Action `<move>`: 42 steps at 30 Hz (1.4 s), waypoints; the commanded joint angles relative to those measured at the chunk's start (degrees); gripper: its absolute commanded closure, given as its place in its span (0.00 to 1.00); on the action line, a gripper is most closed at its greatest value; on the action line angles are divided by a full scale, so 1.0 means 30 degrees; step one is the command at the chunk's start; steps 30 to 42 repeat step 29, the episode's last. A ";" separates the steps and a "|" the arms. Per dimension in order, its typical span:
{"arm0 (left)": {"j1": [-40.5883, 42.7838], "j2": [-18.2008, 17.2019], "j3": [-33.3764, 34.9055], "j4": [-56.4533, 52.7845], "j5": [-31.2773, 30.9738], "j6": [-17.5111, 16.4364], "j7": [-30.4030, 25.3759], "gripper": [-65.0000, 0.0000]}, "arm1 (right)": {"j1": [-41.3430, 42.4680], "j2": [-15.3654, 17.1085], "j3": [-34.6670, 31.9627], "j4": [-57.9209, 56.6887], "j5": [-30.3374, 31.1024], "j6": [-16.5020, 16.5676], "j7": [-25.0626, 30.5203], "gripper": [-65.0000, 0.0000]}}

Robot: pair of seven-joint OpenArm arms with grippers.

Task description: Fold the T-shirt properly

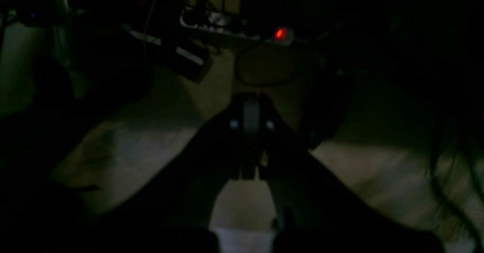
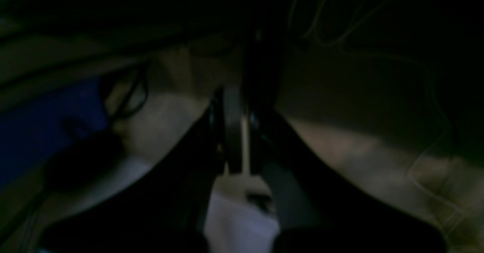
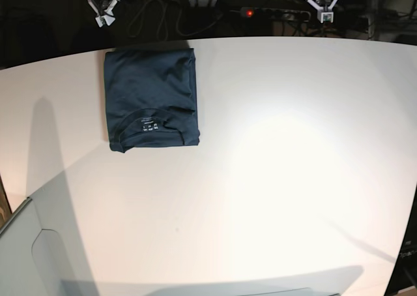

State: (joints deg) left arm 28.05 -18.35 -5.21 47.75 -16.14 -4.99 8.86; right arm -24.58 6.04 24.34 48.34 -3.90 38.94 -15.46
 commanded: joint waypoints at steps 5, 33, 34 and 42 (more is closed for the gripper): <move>-0.2509 -0.0550 0.2309 -0.4355 0.0003 0.0185 -0.1680 1.00 | 0.0588 0.0520 -0.2413 -0.2940 0.0114 0.0354 0.3587 0.97; -0.5234 0.1882 0.6148 -0.8839 -0.0085 0.0214 -0.2061 1.00 | 0.3372 -0.0769 -0.9534 -1.0940 0.0143 -2.0613 1.0796 0.97; -0.5234 0.1882 0.6148 -0.8839 -0.0085 0.0214 -0.2061 1.00 | 0.3372 -0.0769 -0.9534 -1.0940 0.0143 -2.0613 1.0796 0.97; -0.5234 0.1882 0.6148 -0.8839 -0.0085 0.0214 -0.2061 1.00 | 0.3372 -0.0769 -0.9534 -1.0940 0.0143 -2.0613 1.0796 0.97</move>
